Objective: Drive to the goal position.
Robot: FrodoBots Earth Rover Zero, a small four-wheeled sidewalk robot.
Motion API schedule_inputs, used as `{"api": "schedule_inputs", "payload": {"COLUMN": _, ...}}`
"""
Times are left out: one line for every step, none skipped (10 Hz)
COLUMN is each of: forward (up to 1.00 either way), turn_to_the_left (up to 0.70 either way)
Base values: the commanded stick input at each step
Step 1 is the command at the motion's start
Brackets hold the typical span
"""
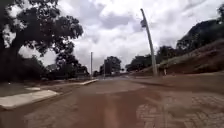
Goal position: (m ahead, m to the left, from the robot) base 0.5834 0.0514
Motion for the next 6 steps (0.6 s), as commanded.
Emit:
{"api": "schedule_inputs", "payload": {"forward": 0.70, "turn_to_the_left": 0.00}}
{"api": "schedule_inputs", "payload": {"forward": 0.70, "turn_to_the_left": 0.00}}
{"api": "schedule_inputs", "payload": {"forward": 0.70, "turn_to_the_left": 0.00}}
{"api": "schedule_inputs", "payload": {"forward": 0.70, "turn_to_the_left": 0.00}}
{"api": "schedule_inputs", "payload": {"forward": 0.70, "turn_to_the_left": 0.00}}
{"api": "schedule_inputs", "payload": {"forward": 0.70, "turn_to_the_left": 0.00}}
